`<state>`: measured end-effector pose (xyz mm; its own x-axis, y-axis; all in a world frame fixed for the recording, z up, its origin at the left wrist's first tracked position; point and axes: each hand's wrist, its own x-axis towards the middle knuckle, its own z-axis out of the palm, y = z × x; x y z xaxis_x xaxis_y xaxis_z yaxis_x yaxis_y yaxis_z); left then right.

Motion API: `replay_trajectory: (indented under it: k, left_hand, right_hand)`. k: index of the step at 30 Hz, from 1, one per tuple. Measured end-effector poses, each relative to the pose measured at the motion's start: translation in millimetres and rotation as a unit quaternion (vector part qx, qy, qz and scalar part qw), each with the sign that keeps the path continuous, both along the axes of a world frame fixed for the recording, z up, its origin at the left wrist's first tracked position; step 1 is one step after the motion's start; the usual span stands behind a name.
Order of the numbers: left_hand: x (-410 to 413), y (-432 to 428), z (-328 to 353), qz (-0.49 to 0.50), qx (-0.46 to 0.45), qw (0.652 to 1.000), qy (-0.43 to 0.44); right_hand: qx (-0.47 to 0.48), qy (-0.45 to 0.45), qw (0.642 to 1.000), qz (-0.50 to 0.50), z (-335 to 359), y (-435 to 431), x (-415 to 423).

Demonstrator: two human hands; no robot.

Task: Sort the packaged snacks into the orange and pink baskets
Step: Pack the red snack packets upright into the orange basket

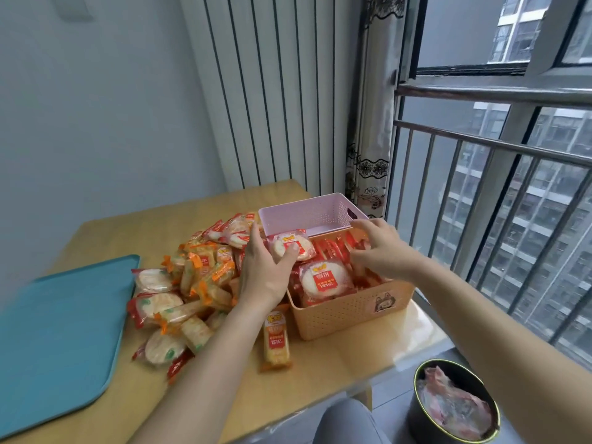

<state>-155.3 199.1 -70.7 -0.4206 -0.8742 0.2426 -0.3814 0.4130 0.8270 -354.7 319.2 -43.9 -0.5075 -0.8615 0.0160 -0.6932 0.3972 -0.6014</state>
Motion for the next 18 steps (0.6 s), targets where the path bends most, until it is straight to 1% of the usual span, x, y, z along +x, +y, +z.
replay_trajectory:
  k: [2, 3, 5, 9, 13, 14, 16, 18]
  left_hand:
    - [1, 2, -2, 0.001, -0.006, 1.000, -0.002]
    - [1, 3, -3, 0.000, -0.008, 1.000, -0.008]
    - [0, 1, -3, 0.009, -0.011, 1.000, -0.023]
    - [-4, -13, -3, 0.036, 0.003, 0.998, -0.058]
    - [-15, -23, 4, 0.025, 0.014, 0.993, -0.112]
    - [-18, -26, 6, 0.026, 0.014, 0.993, -0.113]
    - [-20, -31, 9, 0.025, 0.035, 0.995, -0.085]
    - [-22, -35, 10, 0.021, 0.060, 0.996, -0.065]
  right_hand:
    - [-0.078, 0.005, 0.997, -0.010, -1, -5, 8]
    - [-0.109, 0.024, 0.994, -0.009, -1, -8, 12]
    - [-0.127, 0.078, 0.989, 0.008, 2, -13, 21]
    - [-0.061, 0.163, 0.984, 0.031, 10, -27, 29]
    - [-0.016, 0.138, 0.990, 0.036, 18, -49, 32]
    - [-0.003, 0.136, 0.990, 0.040, 19, -55, 34]
    - [0.009, 0.141, 0.989, 0.040, 22, -64, 38]
    - [0.033, 0.160, 0.985, 0.047, 27, -64, 42]
